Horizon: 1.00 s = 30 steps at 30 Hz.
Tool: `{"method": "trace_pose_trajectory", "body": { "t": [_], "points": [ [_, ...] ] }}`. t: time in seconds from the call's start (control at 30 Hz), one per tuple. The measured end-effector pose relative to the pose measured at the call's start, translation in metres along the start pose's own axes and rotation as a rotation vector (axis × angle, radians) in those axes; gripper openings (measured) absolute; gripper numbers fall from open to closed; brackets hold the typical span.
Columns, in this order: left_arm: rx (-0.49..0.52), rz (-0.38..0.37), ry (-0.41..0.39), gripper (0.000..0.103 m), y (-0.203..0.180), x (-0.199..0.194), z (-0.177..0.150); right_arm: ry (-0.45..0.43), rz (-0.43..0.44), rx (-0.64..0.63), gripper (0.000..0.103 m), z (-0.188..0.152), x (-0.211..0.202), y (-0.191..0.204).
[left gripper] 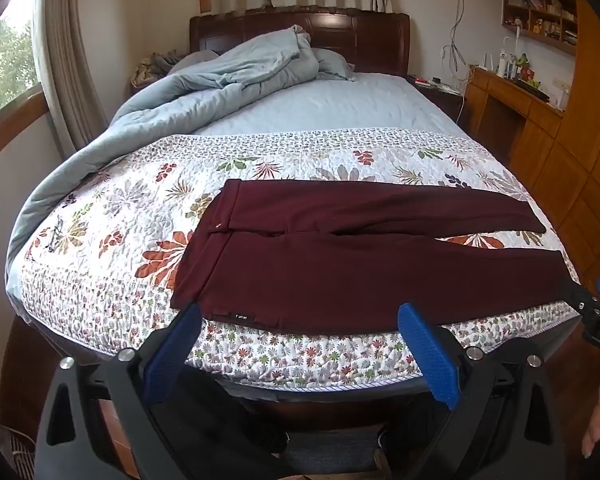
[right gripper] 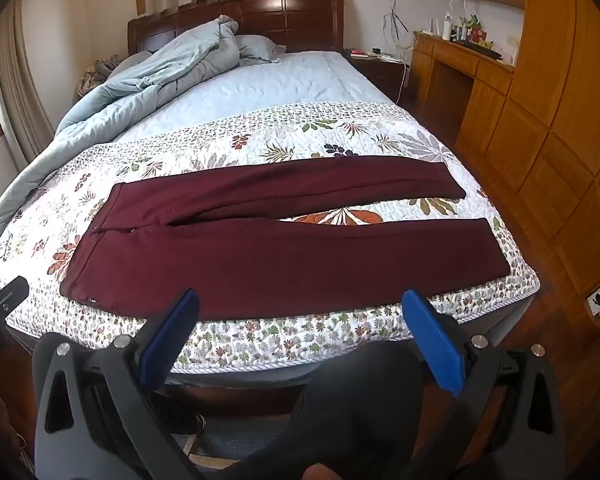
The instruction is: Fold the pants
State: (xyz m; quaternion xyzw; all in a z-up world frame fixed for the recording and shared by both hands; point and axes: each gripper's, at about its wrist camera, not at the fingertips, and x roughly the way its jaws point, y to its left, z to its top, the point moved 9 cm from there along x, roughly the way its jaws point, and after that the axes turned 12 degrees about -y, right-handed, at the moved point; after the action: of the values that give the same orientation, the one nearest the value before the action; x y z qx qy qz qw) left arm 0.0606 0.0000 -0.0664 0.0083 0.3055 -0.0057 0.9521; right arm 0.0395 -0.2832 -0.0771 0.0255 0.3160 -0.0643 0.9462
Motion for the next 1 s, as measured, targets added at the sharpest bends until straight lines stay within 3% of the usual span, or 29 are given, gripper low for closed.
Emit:
{"method": "trace_pose_trajectory", "body": {
  "t": [1.0],
  "points": [
    [0.004, -0.008, 0.025, 0.099, -0.0022, 0.0056, -0.0089, -0.007, -0.020, -0.021, 0.101, 0.0027, 0.0014, 0.0011]
  ]
}}
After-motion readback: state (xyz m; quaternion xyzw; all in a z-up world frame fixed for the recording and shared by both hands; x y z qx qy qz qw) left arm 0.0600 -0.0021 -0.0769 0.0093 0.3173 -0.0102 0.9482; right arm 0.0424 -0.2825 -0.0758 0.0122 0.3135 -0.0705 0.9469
